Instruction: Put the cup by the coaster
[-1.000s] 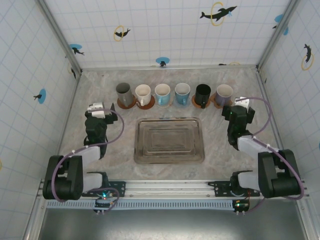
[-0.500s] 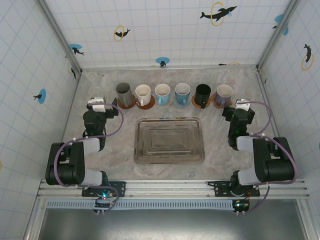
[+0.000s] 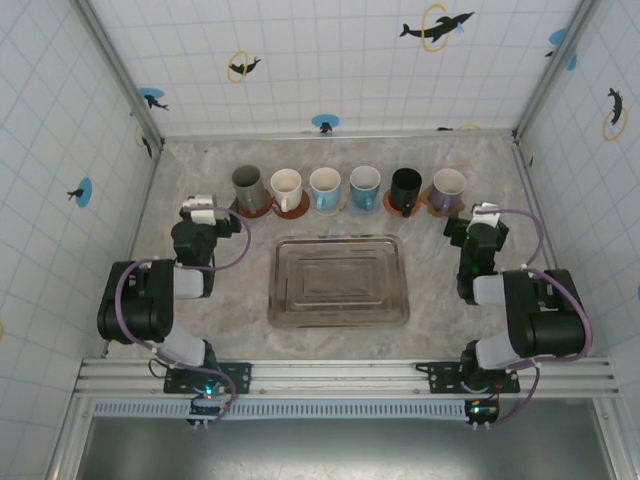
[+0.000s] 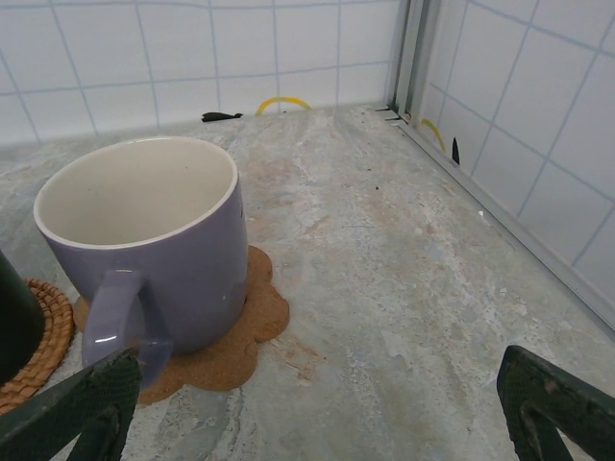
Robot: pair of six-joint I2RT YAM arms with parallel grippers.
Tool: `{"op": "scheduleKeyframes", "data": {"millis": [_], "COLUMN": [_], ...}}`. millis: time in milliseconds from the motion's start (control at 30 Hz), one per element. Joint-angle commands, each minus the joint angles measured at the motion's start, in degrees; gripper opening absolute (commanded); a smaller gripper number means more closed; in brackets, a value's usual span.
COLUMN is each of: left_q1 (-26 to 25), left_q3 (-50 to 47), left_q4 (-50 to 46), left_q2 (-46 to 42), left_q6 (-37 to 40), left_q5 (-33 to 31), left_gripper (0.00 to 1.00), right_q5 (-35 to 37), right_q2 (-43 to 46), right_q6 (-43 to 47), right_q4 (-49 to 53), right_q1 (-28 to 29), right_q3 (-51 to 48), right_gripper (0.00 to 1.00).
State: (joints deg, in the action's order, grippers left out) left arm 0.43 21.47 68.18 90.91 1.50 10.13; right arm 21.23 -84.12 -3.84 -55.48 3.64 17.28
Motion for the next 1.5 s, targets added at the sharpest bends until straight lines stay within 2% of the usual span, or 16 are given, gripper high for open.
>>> {"op": "scheduleKeyframes", "data": {"millis": [0, 167, 300, 467, 567, 633, 700, 800, 900, 1133, 1467], "left_q1": [0.48, 0.46, 0.45, 0.47, 0.45, 0.46, 0.45, 0.42, 0.45, 0.47, 0.45], "left_q3": [1.38, 3.96, 3.31, 1.14, 3.66, 7.44, 8.19, 3.58, 2.48, -0.68, -7.05], "left_q4": [6.65, 2.55, 3.69, 1.96, -7.07, -18.66, -24.15, -20.13, -22.31, -19.90, -2.86], "left_q2": [3.18, 3.69, 3.43, -2.11, -7.04, -9.89, -11.87, -14.39, -15.80, -15.40, -7.72], "left_q6": [-1.05, -0.96, -0.90, -2.11, -1.42, 1.46, 2.24, 1.68, 1.24, 1.11, 1.96], "left_q5": [2.00, 2.65, 2.25, 0.18, -0.39, 0.11, -1.25, -3.28, -3.17, -3.32, -3.38], "left_gripper": [0.97, 0.97, 0.97, 0.97, 0.97, 0.97, 0.97, 0.97, 0.97, 0.97, 0.97], "right_q5": [-0.67, -0.76, -0.76, -0.82, -0.81, -0.85, -0.85, -0.89, -0.84, -0.85, -0.91], "right_q2": [-0.07, -0.08, -0.08, -0.04, -0.08, -0.01, -0.08, -0.08, -0.08, -0.08, -0.08], "right_q6": [-0.56, -0.56, -0.56, -0.56, -0.56, -0.56, -0.56, -0.57, -0.60, -0.58, -0.65], "right_q4": [-2.78, -2.79, -2.76, -2.78, -2.78, -2.79, -2.78, -2.79, -2.78, -2.79, -2.78], "right_q1": [-0.41, -0.43, -0.39, -0.48, -0.48, -0.48, -0.48, -0.50, -0.48, -0.49, -0.49], "right_q3": [0.18, 0.17, 0.17, 0.20, 0.20, 0.21, 0.21, 0.21, 0.21, 0.21, 0.21], "right_gripper": [0.98, 0.98, 0.98, 0.98, 0.98, 0.98, 0.98, 0.98, 0.98, 0.98, 0.98]}}
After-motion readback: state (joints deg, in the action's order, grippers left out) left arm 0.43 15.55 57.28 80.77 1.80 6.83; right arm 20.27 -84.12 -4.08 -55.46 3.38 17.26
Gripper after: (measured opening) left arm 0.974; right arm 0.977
